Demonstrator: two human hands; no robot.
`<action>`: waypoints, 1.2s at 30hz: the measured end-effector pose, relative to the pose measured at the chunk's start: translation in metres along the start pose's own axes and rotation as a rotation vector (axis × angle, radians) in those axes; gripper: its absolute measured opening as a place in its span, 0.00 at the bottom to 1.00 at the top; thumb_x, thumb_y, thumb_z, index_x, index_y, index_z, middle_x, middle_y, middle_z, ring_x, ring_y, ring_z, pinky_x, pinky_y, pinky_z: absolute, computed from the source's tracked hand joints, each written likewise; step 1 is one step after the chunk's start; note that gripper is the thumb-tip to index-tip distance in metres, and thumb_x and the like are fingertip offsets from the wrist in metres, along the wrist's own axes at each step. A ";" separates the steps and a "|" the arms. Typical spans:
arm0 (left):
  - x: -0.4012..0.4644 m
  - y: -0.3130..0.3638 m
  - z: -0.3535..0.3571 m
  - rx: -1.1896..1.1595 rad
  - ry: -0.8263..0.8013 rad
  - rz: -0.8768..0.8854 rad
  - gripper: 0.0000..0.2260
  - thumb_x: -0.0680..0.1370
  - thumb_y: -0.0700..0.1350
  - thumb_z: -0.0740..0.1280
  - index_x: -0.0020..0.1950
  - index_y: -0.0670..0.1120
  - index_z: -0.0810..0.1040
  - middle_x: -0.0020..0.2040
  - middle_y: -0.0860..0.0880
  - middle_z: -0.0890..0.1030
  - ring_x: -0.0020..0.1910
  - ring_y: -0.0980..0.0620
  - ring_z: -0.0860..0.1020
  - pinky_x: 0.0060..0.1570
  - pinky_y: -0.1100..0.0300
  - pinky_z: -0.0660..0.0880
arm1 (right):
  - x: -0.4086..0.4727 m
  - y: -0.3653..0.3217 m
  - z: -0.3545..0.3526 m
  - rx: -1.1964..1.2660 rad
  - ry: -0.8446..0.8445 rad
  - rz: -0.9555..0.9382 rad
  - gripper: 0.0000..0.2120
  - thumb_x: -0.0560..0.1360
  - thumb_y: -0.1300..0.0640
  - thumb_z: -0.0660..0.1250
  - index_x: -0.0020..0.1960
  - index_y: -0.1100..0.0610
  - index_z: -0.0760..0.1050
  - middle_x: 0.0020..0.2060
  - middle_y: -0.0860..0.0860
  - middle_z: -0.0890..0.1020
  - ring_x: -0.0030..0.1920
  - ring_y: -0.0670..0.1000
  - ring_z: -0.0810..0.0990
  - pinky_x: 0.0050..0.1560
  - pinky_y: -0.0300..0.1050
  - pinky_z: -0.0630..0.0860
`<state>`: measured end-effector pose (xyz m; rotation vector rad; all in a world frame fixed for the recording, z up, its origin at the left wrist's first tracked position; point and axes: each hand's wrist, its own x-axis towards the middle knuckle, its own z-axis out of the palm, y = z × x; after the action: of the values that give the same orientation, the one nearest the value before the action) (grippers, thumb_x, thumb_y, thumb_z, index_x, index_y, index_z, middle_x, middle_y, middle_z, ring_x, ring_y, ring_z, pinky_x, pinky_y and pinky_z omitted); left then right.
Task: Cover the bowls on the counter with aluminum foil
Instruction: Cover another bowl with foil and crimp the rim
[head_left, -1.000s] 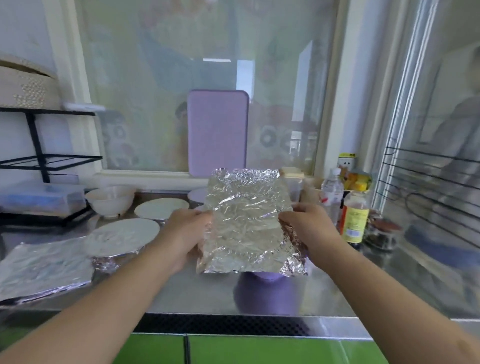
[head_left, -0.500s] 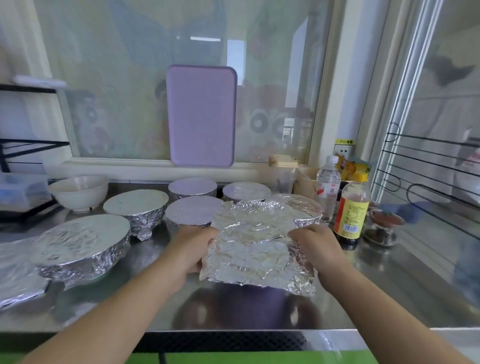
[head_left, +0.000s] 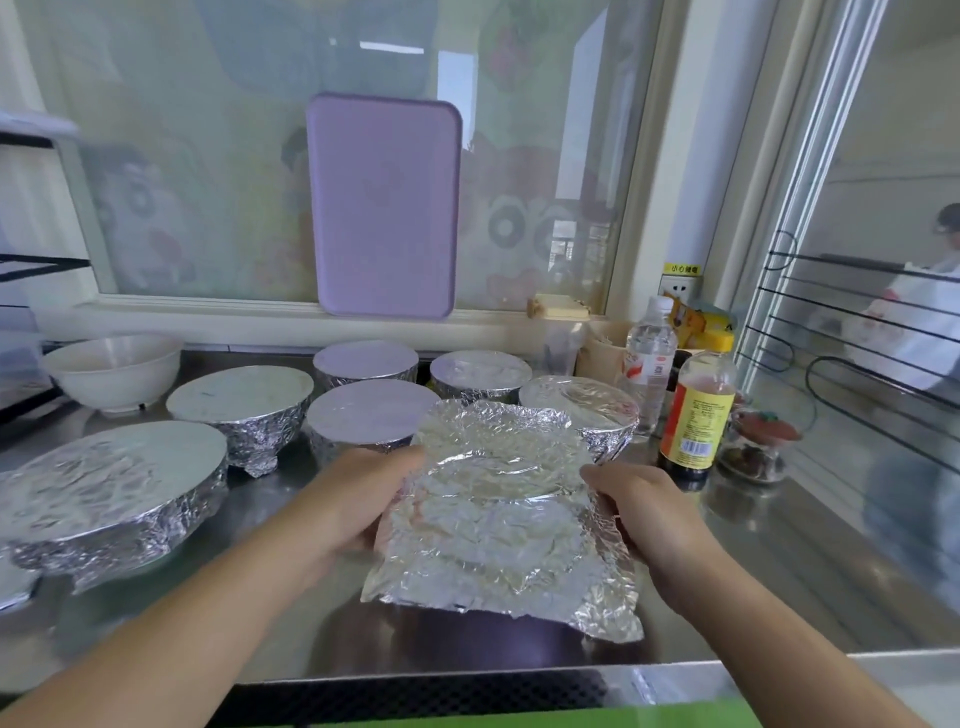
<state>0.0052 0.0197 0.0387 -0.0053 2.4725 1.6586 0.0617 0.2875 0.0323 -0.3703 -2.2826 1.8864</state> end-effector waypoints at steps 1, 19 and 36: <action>0.000 0.001 0.002 0.049 0.026 0.034 0.16 0.77 0.63 0.68 0.40 0.51 0.77 0.35 0.53 0.76 0.36 0.52 0.74 0.43 0.54 0.67 | 0.000 0.000 0.001 0.001 0.005 -0.003 0.20 0.82 0.60 0.66 0.33 0.55 0.67 0.24 0.48 0.67 0.21 0.46 0.64 0.22 0.35 0.61; -0.028 0.014 0.006 0.464 0.388 0.382 0.12 0.86 0.53 0.57 0.50 0.48 0.73 0.45 0.54 0.78 0.43 0.53 0.77 0.40 0.53 0.69 | -0.007 -0.018 -0.019 -0.284 0.141 -0.081 0.11 0.84 0.55 0.63 0.46 0.60 0.78 0.35 0.50 0.81 0.33 0.52 0.78 0.36 0.47 0.73; 0.010 0.006 0.067 1.072 -0.102 0.595 0.38 0.78 0.57 0.34 0.85 0.39 0.47 0.86 0.42 0.49 0.85 0.46 0.47 0.83 0.50 0.48 | 0.009 0.008 0.042 -1.283 -0.124 -0.771 0.20 0.80 0.58 0.54 0.58 0.70 0.80 0.58 0.71 0.82 0.60 0.76 0.80 0.60 0.72 0.79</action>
<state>0.0033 0.0845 0.0181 0.9640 3.0836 0.1958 0.0423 0.2521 0.0161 0.4753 -2.7735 -0.0123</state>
